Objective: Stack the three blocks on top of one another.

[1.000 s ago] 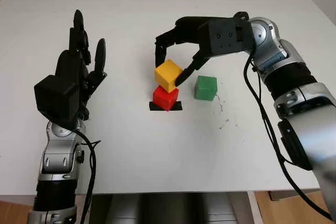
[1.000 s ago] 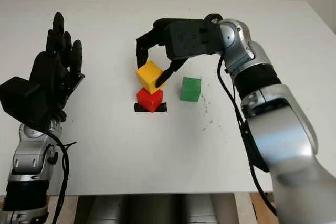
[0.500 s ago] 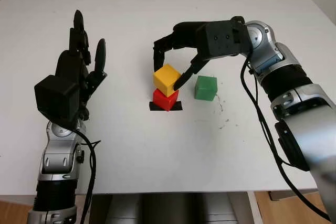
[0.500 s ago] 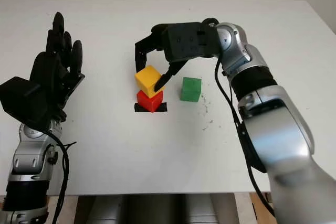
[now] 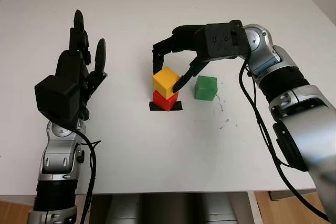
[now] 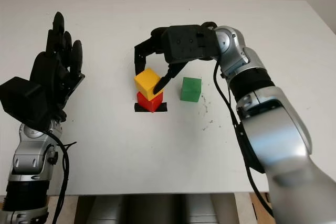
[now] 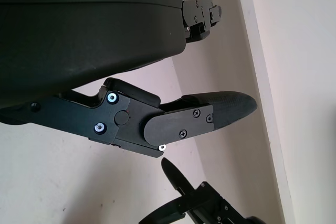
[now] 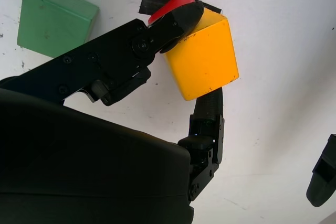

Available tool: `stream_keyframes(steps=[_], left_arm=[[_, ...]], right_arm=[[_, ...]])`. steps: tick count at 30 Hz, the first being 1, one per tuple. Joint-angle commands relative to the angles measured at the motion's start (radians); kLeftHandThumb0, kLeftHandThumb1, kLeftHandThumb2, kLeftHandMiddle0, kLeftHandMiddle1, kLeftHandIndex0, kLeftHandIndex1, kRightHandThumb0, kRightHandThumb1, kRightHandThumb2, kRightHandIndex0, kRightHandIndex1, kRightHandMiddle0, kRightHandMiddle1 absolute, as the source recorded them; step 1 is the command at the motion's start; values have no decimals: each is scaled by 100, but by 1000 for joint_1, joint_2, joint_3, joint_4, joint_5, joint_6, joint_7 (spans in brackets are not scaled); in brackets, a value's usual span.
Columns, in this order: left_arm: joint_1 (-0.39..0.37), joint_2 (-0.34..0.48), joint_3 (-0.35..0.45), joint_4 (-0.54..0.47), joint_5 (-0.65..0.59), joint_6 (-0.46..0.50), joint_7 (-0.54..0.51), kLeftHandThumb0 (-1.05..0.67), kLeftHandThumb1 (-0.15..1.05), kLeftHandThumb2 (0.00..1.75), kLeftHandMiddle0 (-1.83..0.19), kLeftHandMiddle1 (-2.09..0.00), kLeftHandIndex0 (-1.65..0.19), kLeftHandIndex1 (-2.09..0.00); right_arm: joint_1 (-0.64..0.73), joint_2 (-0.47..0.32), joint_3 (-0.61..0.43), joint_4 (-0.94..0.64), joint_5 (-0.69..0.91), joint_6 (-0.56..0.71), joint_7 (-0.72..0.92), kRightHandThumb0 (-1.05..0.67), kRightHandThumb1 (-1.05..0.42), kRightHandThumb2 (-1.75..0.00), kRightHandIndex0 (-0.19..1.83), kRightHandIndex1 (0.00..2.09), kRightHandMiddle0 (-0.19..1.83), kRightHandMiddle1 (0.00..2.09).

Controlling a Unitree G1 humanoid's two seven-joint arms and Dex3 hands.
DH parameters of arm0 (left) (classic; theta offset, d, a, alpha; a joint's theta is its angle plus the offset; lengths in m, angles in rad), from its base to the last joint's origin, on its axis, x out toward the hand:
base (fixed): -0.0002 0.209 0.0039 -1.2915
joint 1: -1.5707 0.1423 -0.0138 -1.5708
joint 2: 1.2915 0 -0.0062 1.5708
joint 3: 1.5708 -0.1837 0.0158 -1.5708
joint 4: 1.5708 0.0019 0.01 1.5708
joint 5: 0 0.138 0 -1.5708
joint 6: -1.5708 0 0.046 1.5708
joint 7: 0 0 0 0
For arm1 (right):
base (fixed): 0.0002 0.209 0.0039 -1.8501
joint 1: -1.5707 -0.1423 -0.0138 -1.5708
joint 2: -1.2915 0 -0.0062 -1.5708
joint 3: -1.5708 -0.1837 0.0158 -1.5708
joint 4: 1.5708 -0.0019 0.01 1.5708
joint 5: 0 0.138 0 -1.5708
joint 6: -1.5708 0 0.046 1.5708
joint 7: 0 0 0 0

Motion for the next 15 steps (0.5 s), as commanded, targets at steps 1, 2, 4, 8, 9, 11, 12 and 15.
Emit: stream_keyframes(steps=[1, 2, 4, 8, 9, 11, 12, 15], left_arm=[[9, -8, 1, -18, -1, -15, 4, -68, 105, 60, 12, -6, 12, -6], [10, -9, 1, -21, 0, -13, 5, -68, 105, 60, 12, -6, 12, -6], [11, -9, 0, -23, 2, -10, 7, -69, 105, 60, 12, -6, 12, -6], [11, -6, -2, -23, 4, -9, 5, -68, 105, 60, 12, -5, 12, -6], [11, -5, -3, -22, 5, -11, 4, -68, 105, 60, 13, -5, 13, -6], [11, -7, -3, -22, 4, -10, 4, -68, 105, 60, 13, -5, 13, -6], [10, -8, -3, -24, 4, -5, 6, -68, 105, 60, 13, -5, 13, -6], [11, -5, -5, -23, 7, -7, 4, -68, 105, 61, 13, -5, 13, -5]], right_arm=[[7, 7, -3, 7, 2, 0, -3, -48, -88, -5, 20, 5, 43, 153], [7, 6, -1, 6, 0, -1, -4, -48, -89, -5, 20, 5, 42, 153], [5, 4, 4, 3, -8, 3, -10, -48, -89, -5, 19, 5, 42, 152], [2, 5, 4, 3, -11, 21, -3, -49, -88, -5, 18, 4, 38, 149], [0, 4, 5, 2, -12, 24, 3, -49, -88, -5, 17, 4, 34, 145], [-4, 2, 8, 2, -13, 36, 18, -51, -87, -5, 15, 4, 30, 136], [-5, 1, 9, 1, -14, 42, 23, -52, -85, -5, 12, 3, 25, 124], [-8, -7, 20, -9, -33, 51, 26, -56, -84, -5, 6, 4, 21, 89]])
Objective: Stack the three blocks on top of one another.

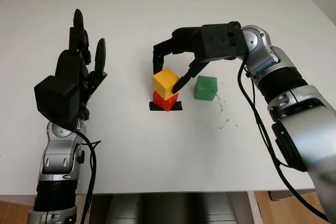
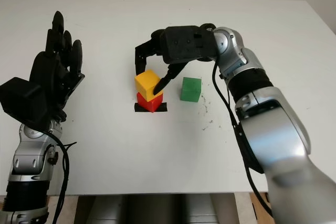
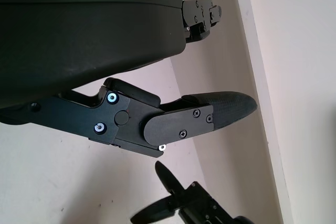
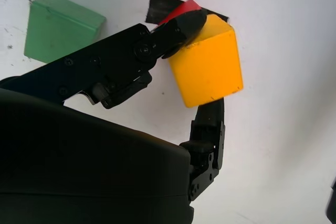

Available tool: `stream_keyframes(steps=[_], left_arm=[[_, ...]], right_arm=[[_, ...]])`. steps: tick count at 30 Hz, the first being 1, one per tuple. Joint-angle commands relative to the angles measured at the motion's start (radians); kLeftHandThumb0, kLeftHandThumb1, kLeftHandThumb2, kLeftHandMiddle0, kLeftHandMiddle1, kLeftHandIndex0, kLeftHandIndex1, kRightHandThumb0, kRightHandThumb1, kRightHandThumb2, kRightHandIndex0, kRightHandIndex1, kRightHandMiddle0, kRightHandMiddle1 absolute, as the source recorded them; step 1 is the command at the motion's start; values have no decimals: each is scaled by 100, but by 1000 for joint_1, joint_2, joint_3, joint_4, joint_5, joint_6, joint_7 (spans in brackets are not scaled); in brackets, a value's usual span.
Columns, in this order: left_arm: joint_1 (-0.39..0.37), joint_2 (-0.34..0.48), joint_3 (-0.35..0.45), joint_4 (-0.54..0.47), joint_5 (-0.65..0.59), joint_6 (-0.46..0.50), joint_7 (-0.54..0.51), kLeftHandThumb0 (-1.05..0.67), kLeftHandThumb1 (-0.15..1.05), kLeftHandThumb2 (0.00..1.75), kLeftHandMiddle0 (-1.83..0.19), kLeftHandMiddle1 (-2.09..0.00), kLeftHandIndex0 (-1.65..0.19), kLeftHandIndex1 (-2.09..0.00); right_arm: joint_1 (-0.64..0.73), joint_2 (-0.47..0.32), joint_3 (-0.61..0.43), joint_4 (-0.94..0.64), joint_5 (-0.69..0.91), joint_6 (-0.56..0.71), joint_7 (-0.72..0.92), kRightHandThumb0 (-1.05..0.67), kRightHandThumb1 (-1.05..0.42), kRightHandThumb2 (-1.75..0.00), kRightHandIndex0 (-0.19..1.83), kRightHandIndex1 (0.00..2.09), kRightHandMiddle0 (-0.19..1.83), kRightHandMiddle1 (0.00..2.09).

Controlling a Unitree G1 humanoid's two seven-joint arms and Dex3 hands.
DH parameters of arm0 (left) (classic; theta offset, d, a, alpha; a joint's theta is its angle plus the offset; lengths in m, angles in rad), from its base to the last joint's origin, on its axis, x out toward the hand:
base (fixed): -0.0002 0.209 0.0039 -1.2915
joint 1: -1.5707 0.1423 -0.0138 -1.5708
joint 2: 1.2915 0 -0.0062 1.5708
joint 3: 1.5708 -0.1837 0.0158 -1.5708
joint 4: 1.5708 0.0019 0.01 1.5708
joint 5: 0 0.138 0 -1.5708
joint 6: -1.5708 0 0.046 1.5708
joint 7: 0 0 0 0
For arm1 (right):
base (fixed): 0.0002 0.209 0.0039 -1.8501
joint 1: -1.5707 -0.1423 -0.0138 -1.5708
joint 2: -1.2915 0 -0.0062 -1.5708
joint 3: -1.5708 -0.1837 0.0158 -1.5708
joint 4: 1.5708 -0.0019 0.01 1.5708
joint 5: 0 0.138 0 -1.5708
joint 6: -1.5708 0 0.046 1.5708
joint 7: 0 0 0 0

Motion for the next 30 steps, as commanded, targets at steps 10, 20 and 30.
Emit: stream_keyframes(steps=[10, 20, 30], left_arm=[[5, -2, 1, -13, 2, 0, 4, -68, 105, 60, 14, -5, 14, -5], [2, -4, 1, -14, -3, 1, 2, -68, 105, 60, 14, -5, 14, -5], [13, -7, 4, -12, -8, -1, 4, -68, 105, 59, 15, -5, 14, -5]], right_arm=[[-11, -39, 15, -34, -24, -38, 3, -74, -84, -5, 0, 5, 13, 22], [-17, -92, -78, -99, 112, -16, 127, -85, -86, -6, -16, 0, -11, 5], [-10, -190, -225, -153, 257, 146, 155, -82, -88, -6, -19, 0, -9, 6]])
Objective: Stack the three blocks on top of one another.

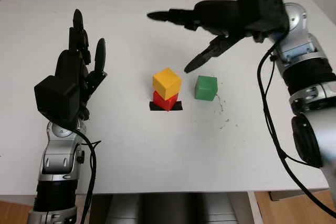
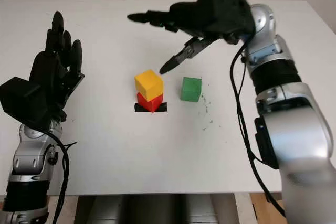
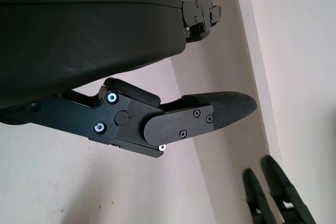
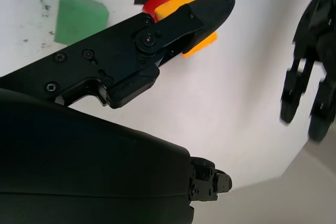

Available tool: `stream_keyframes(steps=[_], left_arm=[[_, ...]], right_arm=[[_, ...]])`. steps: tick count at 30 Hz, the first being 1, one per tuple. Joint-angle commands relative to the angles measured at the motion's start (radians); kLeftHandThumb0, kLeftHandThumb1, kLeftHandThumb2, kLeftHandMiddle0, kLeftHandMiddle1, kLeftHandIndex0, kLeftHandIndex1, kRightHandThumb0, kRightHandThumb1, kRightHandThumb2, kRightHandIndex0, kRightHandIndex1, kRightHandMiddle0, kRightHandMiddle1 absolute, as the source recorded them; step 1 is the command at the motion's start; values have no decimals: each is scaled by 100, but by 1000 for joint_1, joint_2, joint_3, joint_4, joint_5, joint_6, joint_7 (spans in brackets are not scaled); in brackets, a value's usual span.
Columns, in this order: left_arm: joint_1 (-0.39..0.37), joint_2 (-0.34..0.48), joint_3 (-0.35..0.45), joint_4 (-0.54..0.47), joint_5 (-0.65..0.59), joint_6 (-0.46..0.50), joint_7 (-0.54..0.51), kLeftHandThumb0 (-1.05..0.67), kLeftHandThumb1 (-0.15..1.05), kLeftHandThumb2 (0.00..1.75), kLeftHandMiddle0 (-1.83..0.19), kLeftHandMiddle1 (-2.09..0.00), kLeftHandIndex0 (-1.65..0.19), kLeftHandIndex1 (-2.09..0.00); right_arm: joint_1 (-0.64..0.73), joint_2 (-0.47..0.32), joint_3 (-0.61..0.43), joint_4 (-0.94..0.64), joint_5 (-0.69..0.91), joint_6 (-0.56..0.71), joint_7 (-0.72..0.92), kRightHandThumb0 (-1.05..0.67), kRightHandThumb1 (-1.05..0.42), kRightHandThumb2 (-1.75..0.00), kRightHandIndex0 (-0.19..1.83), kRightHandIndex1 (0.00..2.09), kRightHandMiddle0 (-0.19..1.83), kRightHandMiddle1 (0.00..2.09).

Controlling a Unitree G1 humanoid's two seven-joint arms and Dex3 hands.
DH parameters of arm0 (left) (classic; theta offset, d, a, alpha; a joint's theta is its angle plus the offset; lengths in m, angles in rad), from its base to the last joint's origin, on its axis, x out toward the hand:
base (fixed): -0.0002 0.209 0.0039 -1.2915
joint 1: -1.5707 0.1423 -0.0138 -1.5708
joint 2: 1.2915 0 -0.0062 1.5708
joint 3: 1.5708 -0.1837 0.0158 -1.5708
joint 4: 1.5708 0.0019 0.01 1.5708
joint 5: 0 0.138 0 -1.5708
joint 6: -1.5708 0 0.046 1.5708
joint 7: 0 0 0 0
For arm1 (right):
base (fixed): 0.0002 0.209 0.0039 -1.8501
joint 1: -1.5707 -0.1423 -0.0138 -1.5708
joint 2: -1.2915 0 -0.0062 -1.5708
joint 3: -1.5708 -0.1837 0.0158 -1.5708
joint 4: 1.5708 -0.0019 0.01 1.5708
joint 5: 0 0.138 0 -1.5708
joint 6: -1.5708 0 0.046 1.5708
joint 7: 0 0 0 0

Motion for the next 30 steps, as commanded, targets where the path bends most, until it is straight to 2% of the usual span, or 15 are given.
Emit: stream_keyframes(steps=[1, 7, 15, 19, 30], left_arm=[[11, -6, 4, -10, -6, -5, -3, -68, 105, 59, 14, -5, 14, -5], [9, -1, 5, -3, -11, -13, -10, -68, 105, 59, 13, -6, 14, -5], [3, 0, 1, 5, 3, -16, -8, -69, 105, 59, 12, -6, 12, -6], [6, 1, 0, -3, 3, -4, -10, -69, 105, 58, 12, -6, 13, -6], [7, 2, 1, -6, 6, 2, -8, -69, 105, 58, 12, -5, 13, -6]], right_arm=[[-5, -38, -25, -16, 6, 17, -22, -81, -88, -6, -19, 0, -8, 7], [21, -88, -32, 11, -19, -20, -75, -76, -88, -6, -17, 1, -3, 9], [64, -150, 36, -26, -160, -180, -193, -73, -86, -5, -10, 6, 10, 14], [80, -159, 59, -36, -199, -251, -226, -66, -84, -4, -7, 8, 16, 15], [124, -151, 155, -130, -326, -231, -242, -60, -82, -5, -6, 7, 20, 13]])
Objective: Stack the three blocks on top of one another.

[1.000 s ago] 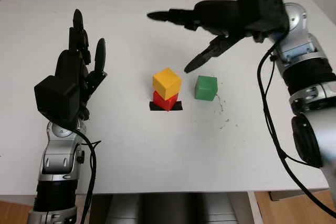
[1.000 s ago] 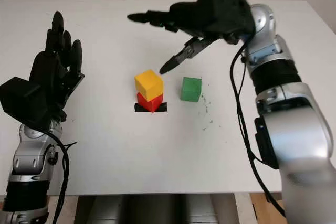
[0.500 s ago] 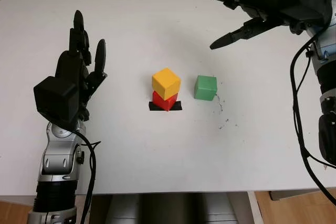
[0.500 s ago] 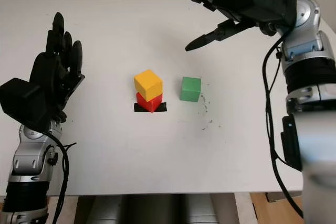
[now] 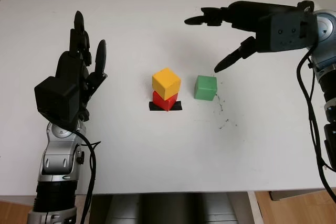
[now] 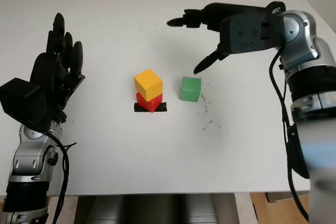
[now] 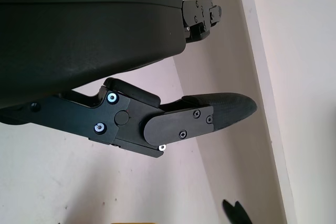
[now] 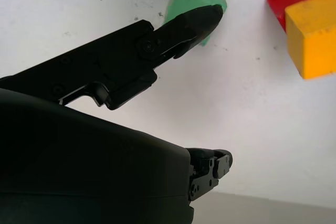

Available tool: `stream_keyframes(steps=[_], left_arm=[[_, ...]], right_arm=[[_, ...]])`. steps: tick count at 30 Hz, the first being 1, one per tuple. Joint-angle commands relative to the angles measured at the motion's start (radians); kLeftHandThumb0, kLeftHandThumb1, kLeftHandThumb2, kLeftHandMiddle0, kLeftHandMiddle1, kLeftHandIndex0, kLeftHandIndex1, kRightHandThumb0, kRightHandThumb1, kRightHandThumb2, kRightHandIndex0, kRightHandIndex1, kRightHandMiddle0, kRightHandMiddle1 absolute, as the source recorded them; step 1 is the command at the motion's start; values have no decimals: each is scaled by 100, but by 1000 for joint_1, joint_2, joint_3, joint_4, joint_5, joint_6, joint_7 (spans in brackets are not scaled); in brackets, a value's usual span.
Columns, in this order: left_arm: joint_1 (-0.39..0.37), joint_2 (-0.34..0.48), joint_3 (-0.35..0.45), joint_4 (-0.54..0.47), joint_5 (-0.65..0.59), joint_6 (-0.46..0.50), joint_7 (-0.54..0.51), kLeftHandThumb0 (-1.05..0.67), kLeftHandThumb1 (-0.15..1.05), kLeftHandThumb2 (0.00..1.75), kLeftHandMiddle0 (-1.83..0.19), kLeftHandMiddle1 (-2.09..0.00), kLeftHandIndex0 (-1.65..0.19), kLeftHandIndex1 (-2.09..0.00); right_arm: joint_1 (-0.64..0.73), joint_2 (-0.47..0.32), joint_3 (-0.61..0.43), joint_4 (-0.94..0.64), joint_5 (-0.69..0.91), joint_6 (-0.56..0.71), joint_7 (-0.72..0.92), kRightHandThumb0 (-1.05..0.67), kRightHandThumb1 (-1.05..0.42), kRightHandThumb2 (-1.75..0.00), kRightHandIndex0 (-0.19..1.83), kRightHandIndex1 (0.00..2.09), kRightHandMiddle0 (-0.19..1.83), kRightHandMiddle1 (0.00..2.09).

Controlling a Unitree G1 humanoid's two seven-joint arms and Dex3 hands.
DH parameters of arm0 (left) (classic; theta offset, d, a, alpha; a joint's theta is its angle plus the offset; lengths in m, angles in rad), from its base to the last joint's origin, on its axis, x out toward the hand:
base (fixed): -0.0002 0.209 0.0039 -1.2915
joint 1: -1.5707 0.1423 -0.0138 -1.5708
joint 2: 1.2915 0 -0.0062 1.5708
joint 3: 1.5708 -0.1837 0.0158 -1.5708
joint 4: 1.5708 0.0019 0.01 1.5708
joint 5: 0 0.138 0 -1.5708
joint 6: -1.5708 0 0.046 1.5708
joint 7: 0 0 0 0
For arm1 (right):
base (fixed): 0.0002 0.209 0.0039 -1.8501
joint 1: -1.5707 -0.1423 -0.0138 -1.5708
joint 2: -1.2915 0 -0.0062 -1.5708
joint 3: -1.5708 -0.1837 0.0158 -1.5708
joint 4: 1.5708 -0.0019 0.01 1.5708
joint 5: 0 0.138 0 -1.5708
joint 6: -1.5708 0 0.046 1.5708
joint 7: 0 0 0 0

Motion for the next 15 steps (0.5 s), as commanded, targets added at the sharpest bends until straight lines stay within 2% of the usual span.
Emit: stream_keyframes(steps=[1, 8, 15], left_arm=[[5, 0, 1, -13, 5, 3, 4, -70, 105, 57, 12, -6, 12, -6], [4, 3, 1, -10, 3, 4, -2, -68, 105, 57, 12, -5, 13, -6], [5, 1, 3, -12, 2, 3, 1, -68, 105, 56, 12, -5, 12, -6]], right_arm=[[32, -11, 11, -61, -19, 26, -14, -59, -82, -5, -6, 6, 21, 13], [173, -22, 13, -253, -72, 110, -61, -62, -83, -5, -4, 7, 25, 12], [217, -33, 30, -273, -134, 128, -97, -73, -83, -5, 0, 8, 30, 10]])
